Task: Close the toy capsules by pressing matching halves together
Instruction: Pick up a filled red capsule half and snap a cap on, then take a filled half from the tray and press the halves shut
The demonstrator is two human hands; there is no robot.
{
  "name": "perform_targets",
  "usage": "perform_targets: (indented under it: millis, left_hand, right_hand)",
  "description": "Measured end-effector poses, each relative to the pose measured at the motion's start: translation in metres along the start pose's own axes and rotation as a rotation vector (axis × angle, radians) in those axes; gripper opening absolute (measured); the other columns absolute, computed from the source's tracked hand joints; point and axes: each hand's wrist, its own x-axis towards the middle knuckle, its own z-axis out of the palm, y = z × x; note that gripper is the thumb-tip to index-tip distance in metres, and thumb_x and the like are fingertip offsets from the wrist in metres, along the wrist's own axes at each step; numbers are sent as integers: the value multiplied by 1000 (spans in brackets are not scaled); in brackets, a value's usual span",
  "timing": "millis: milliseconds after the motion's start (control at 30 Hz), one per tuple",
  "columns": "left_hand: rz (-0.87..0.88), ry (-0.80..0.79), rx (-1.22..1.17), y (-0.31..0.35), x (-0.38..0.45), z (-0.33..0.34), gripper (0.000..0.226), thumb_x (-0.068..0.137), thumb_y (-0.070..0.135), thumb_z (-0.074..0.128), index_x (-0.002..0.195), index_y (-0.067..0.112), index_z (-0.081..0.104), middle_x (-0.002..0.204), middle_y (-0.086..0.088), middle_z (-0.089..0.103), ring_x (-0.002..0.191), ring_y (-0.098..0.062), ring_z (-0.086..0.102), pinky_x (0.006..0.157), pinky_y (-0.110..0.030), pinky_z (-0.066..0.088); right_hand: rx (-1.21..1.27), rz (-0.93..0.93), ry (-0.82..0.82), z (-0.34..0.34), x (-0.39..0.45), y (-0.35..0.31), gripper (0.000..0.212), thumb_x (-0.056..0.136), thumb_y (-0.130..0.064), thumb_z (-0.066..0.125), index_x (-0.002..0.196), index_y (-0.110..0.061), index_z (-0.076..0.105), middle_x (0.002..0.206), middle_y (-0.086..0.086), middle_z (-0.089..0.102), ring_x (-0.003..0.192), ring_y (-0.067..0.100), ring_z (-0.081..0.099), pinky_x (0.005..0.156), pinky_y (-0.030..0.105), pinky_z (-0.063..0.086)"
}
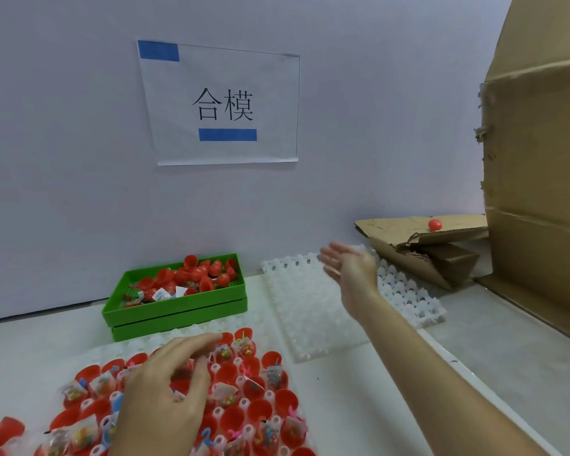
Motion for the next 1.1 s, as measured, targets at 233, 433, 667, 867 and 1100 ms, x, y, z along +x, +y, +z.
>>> perform_targets:
  millis: [233, 433, 667, 867, 1100]
  left_hand:
    - [-157, 20, -172, 1, 2, -9, 39, 92, 0, 61, 84, 36, 75, 82, 18, 74, 81, 1, 69, 66, -17, 53]
    - [-226, 40, -138, -6, 3, -15, 33, 94, -1, 56, 79, 23, 73, 75, 16, 73, 67, -14, 67, 58, -20, 54]
    - [-264, 49, -80, -13, 1, -18, 27, 93, 5, 59, 84, 26, 72, 78, 14, 72, 79, 1, 67, 73, -15, 54]
    - [-268, 1, -125, -10, 1, -11, 27, 95, 5, 57, 85, 26, 71, 80, 10, 73, 79, -4, 69, 75, -24, 59]
    - [-240, 3, -143, -9, 0, -10, 24, 94, 7, 57, 87, 25, 71, 82, 7, 72, 79, -5, 68, 71, -14, 54]
  right_hand:
    - [-625, -269, -367, -11, -71, 43, 34, 96, -2, 50, 91, -26, 75, 77, -6, 73, 76, 4, 67, 69, 15, 52]
    - [-740, -403, -444, -12, -84, 52, 28, 93, -7, 60, 92, -31, 74, 85, -16, 73, 84, -5, 65, 71, 11, 51]
    - [-788, -420, -499, -6, -81, 63, 23, 91, -9, 66, 91, -30, 74, 89, -20, 71, 84, -6, 62, 68, 7, 47]
    - [-1023, -523, -635, 19, -67, 55, 20, 93, -12, 63, 107, -22, 73, 87, -12, 67, 80, 1, 61, 65, 4, 44]
    - [-1418, -396, -996, 60, -30, 49, 38, 94, -10, 61, 129, -25, 61, 101, -12, 54, 90, 9, 54, 77, 20, 41]
